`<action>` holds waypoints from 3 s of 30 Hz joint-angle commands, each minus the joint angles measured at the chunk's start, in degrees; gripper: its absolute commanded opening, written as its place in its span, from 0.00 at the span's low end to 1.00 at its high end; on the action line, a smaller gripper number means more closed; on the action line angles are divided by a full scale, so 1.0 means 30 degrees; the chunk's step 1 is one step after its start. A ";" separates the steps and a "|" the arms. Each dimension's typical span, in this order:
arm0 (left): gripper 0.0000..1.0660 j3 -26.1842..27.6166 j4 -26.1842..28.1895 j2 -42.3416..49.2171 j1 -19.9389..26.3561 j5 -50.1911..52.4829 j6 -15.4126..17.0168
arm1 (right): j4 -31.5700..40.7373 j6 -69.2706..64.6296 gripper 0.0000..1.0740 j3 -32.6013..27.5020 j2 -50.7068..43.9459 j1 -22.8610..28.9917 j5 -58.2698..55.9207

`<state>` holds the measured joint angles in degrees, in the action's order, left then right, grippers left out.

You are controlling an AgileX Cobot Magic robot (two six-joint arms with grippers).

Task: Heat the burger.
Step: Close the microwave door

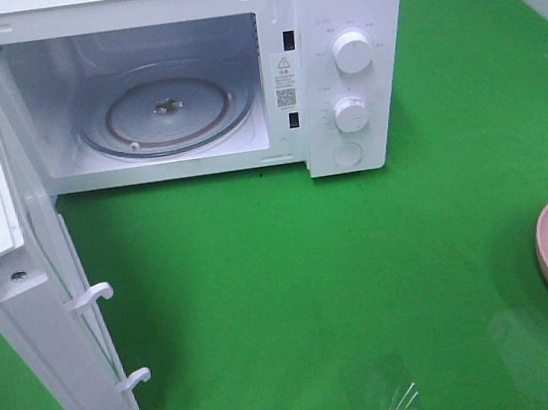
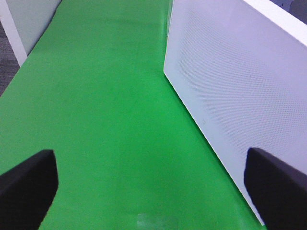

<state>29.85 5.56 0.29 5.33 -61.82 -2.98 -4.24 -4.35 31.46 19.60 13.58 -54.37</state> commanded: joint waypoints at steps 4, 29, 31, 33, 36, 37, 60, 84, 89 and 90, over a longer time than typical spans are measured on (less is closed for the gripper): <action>0.92 -0.0057 0.0038 0.0076 0.0038 0.0172 0.0115 | 0.0344 0.1451 0.71 -0.0115 -0.2368 -0.2578 -0.0095; 0.92 -0.0057 0.0038 0.0115 0.0038 0.0172 0.0115 | 0.1203 0.1623 0.70 -0.1127 -0.7124 -0.4507 -0.0191; 0.92 -0.0057 0.0038 0.0115 0.0038 0.0172 0.0115 | 0.1203 0.1623 0.70 -0.1127 -0.7124 -0.4507 -0.0191; 0.92 -0.0057 0.0038 0.0115 0.0038 0.0172 0.0115 | 0.1203 0.1623 0.70 -0.1127 -0.7124 -0.4507 -0.0191; 0.92 -0.0057 0.0038 0.0115 0.0038 0.0172 0.0115 | 0.1184 0.1623 0.70 -0.1127 -0.7124 -0.4507 -0.0191; 0.92 -0.0057 0.0038 0.0115 0.0038 0.0172 0.0115 | 0.1184 0.1623 0.70 -0.1127 -0.7124 -0.4507 -0.0191; 0.92 -0.0057 0.0038 0.0115 0.0038 0.0172 0.0115 | 0.1184 0.1623 0.70 -0.1127 -0.7124 -0.4507 -0.0191; 0.92 -0.0057 0.0038 0.0115 0.0038 0.0172 0.0115 | 0.1184 0.1623 0.70 -0.1127 -0.7124 -0.4507 -0.0191; 0.92 -0.0057 0.0038 0.0115 0.0038 0.0191 0.0172 | 0.1184 0.1623 0.70 -0.1127 -0.7124 -0.4507 -0.0191; 0.92 0.0000 0.0095 0.0115 0.0038 0.0286 0.0286 | 0.1184 0.1623 0.70 -0.1127 -0.7124 -0.4507 -0.0191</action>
<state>29.85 5.56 0.29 5.33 -61.82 -2.69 -0.63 0.00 28.13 -0.23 0.40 -55.06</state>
